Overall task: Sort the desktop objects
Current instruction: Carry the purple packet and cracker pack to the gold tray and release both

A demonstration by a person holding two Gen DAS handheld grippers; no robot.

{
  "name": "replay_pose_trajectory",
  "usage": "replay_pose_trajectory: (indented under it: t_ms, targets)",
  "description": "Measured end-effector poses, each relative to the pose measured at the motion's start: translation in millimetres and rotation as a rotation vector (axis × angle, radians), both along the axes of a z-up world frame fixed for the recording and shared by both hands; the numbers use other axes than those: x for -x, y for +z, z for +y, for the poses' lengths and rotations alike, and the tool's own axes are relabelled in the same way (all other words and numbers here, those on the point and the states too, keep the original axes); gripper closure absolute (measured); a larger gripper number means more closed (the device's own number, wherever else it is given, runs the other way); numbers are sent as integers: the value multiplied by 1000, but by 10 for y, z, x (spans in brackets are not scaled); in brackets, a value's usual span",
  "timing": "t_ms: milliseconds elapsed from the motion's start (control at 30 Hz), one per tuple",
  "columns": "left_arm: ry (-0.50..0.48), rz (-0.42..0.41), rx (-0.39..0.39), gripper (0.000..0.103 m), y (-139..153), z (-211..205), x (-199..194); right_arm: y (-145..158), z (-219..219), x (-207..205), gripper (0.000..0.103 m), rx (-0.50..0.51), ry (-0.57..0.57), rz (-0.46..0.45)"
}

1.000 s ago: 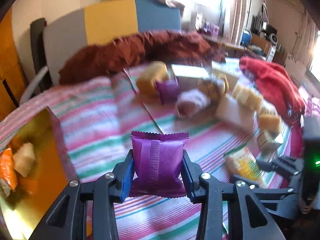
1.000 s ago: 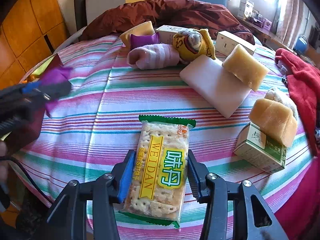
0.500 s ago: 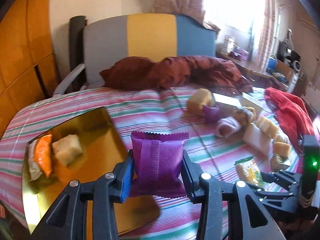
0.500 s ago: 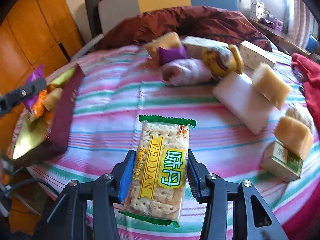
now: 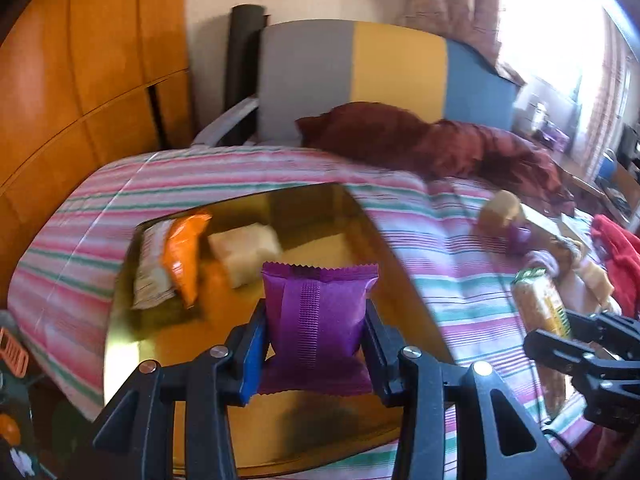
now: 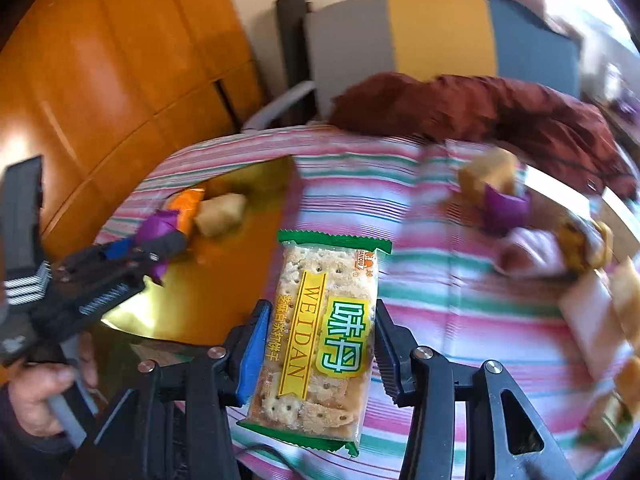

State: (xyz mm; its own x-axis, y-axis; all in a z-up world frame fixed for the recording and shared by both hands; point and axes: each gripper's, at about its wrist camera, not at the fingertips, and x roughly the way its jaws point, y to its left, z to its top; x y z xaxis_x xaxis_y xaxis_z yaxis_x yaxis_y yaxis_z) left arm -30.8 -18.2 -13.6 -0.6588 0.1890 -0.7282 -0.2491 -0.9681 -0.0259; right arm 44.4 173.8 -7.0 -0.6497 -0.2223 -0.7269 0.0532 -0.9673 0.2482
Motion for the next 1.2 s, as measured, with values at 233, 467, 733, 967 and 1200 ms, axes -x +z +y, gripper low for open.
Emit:
replay_pose_trajectory:
  t_ms: [233, 467, 733, 967, 1200]
  targets:
    - [89, -2, 21, 60, -56, -356, 17, 93, -491, 232, 54, 17, 124, 13]
    - [171, -21, 44, 60, -177, -683, 35, -10, -856, 476, 54, 21, 184, -23]
    - [257, -54, 38, 57, -328, -1020, 52, -130, -1111, 681, 54, 39, 206, -78]
    - [298, -78, 27, 57, -428, -1212, 13, -230, -1260, 849, 54, 58, 198, -119]
    - [297, -97, -8, 53, -451, -1270, -23, -314, -1475, 929, 52, 83, 221, -143]
